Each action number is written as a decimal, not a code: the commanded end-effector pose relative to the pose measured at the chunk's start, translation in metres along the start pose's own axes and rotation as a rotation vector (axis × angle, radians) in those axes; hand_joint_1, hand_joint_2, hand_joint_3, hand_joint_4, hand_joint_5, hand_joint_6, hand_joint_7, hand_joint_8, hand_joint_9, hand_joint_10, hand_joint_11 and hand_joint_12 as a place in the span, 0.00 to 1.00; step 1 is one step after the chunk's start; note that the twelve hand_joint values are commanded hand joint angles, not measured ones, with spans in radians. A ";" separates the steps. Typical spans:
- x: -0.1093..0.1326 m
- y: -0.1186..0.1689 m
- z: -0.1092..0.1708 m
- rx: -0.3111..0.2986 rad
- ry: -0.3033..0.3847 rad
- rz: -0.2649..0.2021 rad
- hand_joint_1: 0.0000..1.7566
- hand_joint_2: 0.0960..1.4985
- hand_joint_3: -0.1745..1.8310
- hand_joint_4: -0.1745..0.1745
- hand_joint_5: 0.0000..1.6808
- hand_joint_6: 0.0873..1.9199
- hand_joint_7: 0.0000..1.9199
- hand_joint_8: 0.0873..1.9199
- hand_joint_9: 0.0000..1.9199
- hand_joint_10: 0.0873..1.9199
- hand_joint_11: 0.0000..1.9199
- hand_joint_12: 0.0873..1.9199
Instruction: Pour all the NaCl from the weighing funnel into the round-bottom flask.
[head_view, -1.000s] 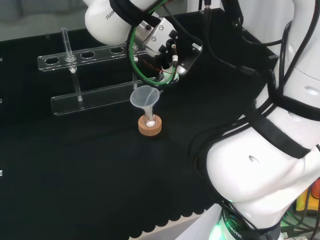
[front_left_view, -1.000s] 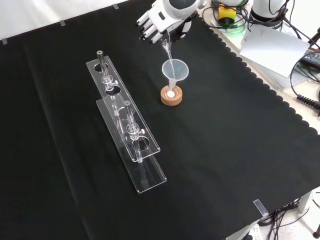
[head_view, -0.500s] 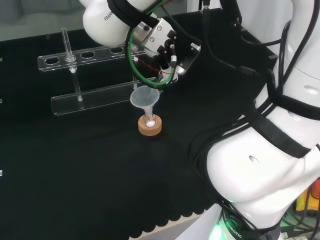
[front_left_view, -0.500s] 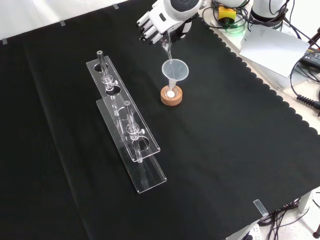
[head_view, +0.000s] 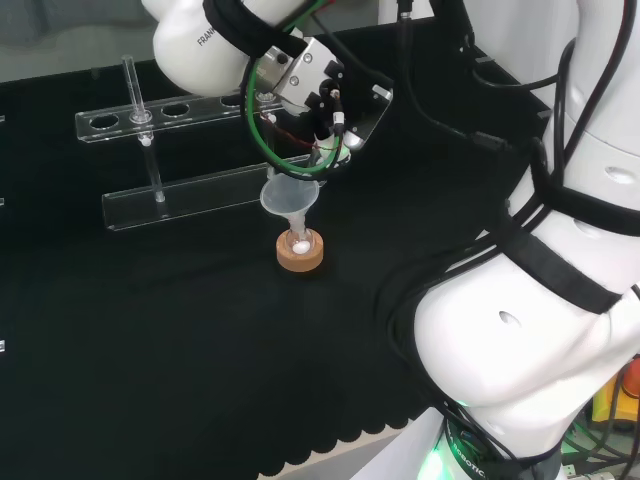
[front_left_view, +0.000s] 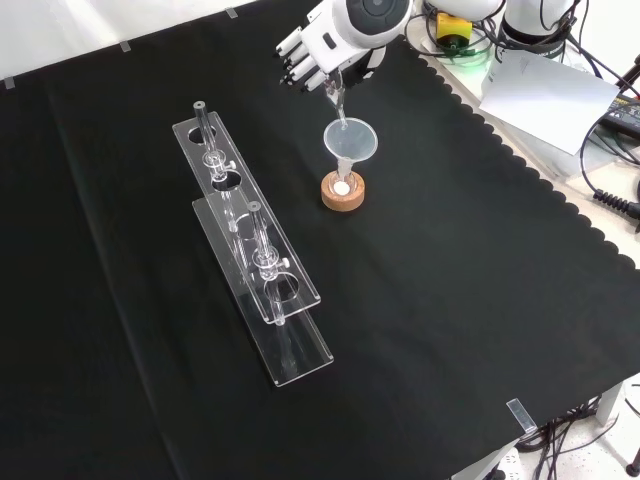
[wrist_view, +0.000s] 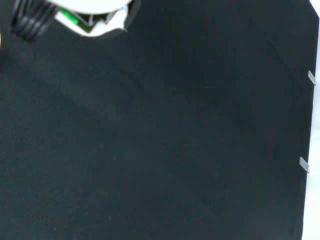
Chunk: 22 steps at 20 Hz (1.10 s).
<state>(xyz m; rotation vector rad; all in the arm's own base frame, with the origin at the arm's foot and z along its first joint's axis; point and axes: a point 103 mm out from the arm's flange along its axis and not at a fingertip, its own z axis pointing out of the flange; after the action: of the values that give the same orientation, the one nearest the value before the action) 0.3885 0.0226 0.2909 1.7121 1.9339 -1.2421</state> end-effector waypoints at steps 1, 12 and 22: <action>0.002 0.001 -0.003 0.009 -0.016 0.002 0.63 0.38 0.48 1.00 0.69 0.46 0.22 0.29 0.38 0.23 0.20 0.66; 0.000 0.002 -0.005 0.025 -0.032 0.009 0.63 0.38 0.48 1.00 0.69 0.46 0.21 0.29 0.37 0.23 0.20 0.66; -0.001 0.002 -0.005 0.027 -0.023 0.006 0.63 0.38 0.48 1.00 0.69 0.46 0.21 0.29 0.37 0.23 0.19 0.67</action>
<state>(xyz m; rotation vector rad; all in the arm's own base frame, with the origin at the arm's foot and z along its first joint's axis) 0.3898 0.0220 0.3283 1.7727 1.9254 -1.1551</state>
